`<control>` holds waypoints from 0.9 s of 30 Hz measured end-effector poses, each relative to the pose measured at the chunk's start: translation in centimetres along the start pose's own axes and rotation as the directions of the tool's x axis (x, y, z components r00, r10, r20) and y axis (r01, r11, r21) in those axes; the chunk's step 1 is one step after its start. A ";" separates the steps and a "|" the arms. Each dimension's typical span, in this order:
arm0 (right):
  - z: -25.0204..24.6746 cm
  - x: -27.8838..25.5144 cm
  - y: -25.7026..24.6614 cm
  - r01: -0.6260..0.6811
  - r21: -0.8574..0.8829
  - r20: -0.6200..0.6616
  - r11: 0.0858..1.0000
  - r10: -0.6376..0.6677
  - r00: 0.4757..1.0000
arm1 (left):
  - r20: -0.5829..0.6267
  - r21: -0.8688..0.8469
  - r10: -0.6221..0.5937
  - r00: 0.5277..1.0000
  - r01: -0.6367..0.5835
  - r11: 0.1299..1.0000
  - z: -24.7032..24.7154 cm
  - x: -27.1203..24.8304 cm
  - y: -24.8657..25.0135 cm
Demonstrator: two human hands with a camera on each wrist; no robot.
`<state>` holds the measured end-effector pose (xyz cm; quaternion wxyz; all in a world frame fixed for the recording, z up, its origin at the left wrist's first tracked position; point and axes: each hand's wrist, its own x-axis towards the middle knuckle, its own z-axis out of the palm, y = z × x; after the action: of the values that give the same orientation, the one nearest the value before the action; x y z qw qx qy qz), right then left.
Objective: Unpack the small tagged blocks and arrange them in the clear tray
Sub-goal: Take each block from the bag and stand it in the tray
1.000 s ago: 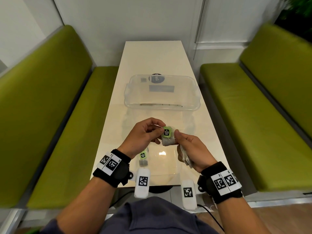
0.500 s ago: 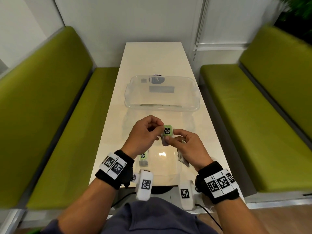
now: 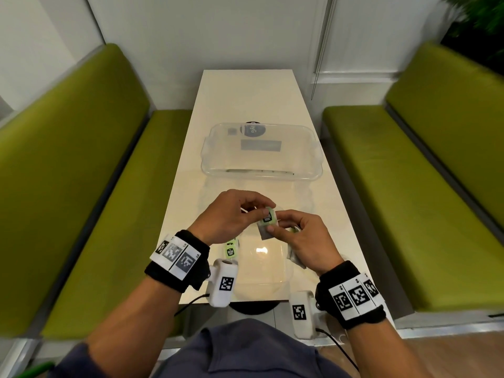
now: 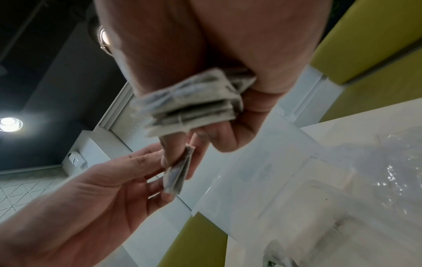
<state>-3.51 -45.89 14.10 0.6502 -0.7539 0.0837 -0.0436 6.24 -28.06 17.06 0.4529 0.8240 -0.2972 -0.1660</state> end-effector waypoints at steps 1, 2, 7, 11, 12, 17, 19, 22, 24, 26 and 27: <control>0.0 -0.1 -0.1 -0.010 0.002 0.010 1.000 0.010 1.000 | -0.006 -0.008 -0.007 1.000 0.007 1.000 -0.1 0.1 -0.1; -0.1 -0.2 -0.2 -0.019 0.000 0.020 1.000 0.019 1.000 | -0.006 -0.025 -0.014 1.000 0.014 1.000 -0.2 0.1 -0.2; 0.1 -0.2 0.0 -0.054 -0.027 -0.007 0.998 0.053 0.999 | -0.010 -0.086 -0.044 0.999 0.042 0.995 -0.2 0.2 -0.5; -0.1 -0.1 0.6 -0.119 -0.084 0.061 0.989 0.124 0.990 | -0.012 -0.064 -0.063 0.998 0.062 0.996 -0.8 0.3 -0.9; -0.3 -0.2 0.9 -0.138 -0.110 0.076 0.984 0.146 0.986 | -0.009 -0.025 -0.068 0.998 0.068 0.997 -1.0 0.4 -1.1; -1.9 -0.3 2.2 -0.209 -0.201 0.033 0.957 0.220 0.975 | 0.046 0.212 -0.143 0.989 0.131 0.968 -1.3 0.8 -3.3; -2.4 -0.5 2.4 -0.214 -0.205 0.008 0.955 0.221 0.975 | 0.091 0.308 -0.193 0.977 0.156 0.938 -1.0 0.9 -4.9; -2.8 -0.8 2.7 -0.234 -0.189 -0.016 0.954 0.236 0.972 | 0.156 0.436 -0.259 0.953 0.169 0.884 -0.2 1.0 -6.9; -2.8 -1.1 2.9 -0.246 -0.197 -0.028 0.949 0.246 0.969 | 0.194 0.475 -0.307 0.932 0.184 0.861 0.4 0.9 -7.8; -2.9 -1.3 2.9 -0.254 -0.201 -0.035 0.946 0.252 0.967 | 0.240 0.497 -0.356 0.903 0.201 0.844 0.9 1.0 -8.5; -3.0 -1.4 2.9 -0.255 -0.199 -0.035 0.946 0.253 0.967 | 0.261 0.504 -0.382 0.887 0.213 0.837 1.2 1.0 -8.7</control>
<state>-5.60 -48.95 11.74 0.5700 -0.7988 0.1870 0.0456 9.36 -25.85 9.04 0.1513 0.9010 -0.2700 -0.3041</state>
